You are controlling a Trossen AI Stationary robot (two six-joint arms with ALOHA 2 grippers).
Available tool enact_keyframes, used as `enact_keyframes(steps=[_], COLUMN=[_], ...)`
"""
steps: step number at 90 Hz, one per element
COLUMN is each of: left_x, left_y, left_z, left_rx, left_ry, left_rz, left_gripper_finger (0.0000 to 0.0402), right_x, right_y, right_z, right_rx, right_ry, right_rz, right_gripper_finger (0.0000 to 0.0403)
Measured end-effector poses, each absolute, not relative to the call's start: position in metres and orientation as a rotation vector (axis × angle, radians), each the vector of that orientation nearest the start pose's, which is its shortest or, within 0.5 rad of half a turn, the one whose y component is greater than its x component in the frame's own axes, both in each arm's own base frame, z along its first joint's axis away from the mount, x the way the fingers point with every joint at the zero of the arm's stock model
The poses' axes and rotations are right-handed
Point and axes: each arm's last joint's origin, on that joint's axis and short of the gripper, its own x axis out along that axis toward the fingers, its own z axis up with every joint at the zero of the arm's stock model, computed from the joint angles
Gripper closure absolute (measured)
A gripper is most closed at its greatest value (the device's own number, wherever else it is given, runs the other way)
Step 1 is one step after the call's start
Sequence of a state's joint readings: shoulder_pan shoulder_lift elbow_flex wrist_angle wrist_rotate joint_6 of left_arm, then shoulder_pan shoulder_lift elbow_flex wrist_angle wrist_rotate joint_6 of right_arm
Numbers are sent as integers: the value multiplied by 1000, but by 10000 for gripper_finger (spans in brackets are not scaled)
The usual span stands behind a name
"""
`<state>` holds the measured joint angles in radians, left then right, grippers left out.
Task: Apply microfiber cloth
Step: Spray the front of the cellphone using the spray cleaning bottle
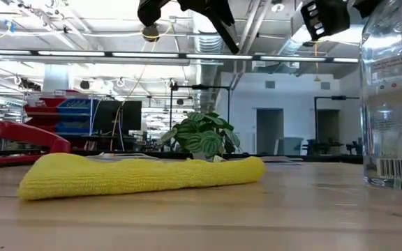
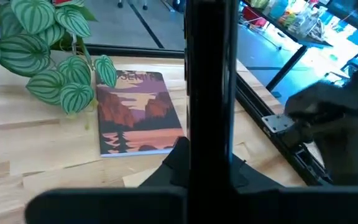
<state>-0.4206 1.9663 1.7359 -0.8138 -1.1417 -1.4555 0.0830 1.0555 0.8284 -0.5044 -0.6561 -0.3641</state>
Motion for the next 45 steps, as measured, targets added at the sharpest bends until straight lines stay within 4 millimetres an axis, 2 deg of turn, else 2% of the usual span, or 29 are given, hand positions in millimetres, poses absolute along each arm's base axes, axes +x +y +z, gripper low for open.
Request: enact_keyframes(steps=[24,45], left_x=[388,388], left_y=[-145,-145], left_z=[280,280], left_rx=[-590,-601], left_ry=[132,135], left_rz=[983,980], left_gripper_finger=[401,400], right_x=[204,206], right_y=[37,44], right_z=[279,279], right_rx=[-86,-253], right_ry=[587,506], right_rz=[790,869], right_gripper_finger=[95,97])
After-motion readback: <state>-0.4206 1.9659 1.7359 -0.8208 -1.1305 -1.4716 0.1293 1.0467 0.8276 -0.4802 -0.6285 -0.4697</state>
